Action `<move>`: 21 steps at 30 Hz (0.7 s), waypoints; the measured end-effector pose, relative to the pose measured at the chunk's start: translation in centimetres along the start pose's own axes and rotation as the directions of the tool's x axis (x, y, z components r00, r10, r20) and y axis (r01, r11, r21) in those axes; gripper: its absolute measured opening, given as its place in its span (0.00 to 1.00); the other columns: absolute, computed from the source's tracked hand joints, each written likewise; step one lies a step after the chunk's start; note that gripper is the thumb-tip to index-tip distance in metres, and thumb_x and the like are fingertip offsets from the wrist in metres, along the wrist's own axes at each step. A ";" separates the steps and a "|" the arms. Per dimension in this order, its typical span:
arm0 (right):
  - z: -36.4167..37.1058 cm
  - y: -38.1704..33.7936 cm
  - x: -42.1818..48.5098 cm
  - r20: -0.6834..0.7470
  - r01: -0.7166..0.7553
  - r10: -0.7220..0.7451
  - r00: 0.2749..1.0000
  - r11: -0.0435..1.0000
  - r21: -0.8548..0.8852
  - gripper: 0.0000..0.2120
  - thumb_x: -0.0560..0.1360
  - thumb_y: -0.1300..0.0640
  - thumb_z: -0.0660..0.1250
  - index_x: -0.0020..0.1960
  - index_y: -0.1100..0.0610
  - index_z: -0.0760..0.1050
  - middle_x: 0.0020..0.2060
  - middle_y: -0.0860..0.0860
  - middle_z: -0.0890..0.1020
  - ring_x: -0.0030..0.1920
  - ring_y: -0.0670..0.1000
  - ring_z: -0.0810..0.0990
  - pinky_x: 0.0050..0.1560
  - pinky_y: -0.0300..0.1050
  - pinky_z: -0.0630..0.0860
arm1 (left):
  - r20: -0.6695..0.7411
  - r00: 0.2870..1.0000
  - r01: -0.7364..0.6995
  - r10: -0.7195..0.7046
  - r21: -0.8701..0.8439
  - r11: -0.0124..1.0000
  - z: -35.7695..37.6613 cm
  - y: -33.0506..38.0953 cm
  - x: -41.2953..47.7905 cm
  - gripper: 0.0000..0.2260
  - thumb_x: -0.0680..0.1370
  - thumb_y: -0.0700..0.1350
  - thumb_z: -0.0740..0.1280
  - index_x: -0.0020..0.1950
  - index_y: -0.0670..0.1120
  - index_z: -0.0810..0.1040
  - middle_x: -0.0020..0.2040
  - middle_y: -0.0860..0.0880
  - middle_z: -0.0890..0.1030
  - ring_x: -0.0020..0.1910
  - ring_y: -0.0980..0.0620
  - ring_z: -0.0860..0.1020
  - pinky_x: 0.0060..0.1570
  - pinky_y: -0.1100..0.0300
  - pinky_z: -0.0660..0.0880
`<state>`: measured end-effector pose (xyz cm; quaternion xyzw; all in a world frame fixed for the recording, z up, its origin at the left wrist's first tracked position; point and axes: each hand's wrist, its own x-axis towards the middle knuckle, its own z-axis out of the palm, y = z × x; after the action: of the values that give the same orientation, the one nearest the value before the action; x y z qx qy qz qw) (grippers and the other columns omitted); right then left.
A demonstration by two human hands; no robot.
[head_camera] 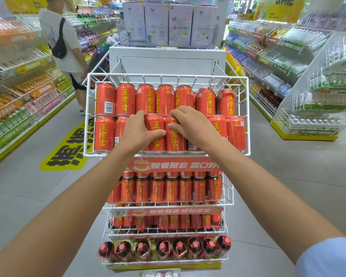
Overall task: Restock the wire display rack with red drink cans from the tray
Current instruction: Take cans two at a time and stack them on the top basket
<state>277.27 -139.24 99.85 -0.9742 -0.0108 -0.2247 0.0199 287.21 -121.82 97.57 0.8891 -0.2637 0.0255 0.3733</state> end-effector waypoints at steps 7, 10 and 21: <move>-0.5 -0.4 0.0 0.043 -0.008 0.008 0.999 1.000 -0.006 0.23 0.82 0.48 0.68 0.72 0.60 0.75 0.63 0.56 0.81 0.64 0.57 0.79 0.61 0.55 0.80 | 0.042 0.999 -0.017 0.014 0.072 0.997 -0.6 0.6 0.0 0.28 0.69 0.61 0.79 0.59 0.47 0.75 0.55 0.46 0.79 0.52 0.46 0.78 0.51 0.47 0.80; -0.9 -0.7 0.1 0.062 -0.030 0.029 0.998 0.999 0.012 0.22 0.82 0.48 0.68 0.72 0.60 0.75 0.63 0.56 0.81 0.64 0.57 0.79 0.62 0.53 0.79 | 0.045 0.999 -0.001 -0.002 0.073 0.997 -1.0 0.9 -0.4 0.30 0.69 0.61 0.79 0.61 0.46 0.75 0.57 0.46 0.79 0.55 0.45 0.78 0.54 0.45 0.80; -3.7 -2.0 -1.3 0.198 -0.057 0.068 0.978 0.996 -0.062 0.25 0.84 0.42 0.62 0.73 0.59 0.71 0.67 0.58 0.76 0.68 0.61 0.74 0.60 0.61 0.79 | 0.232 0.970 -0.169 0.077 0.412 0.895 -5.3 1.9 -3.9 0.30 0.74 0.69 0.67 0.54 0.40 0.78 0.49 0.43 0.81 0.49 0.42 0.79 0.50 0.46 0.79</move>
<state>274.43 -137.37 102.72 -0.9919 0.0242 -0.1249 -0.0014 283.79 -117.58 101.65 0.9283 -0.3455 0.0125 0.1366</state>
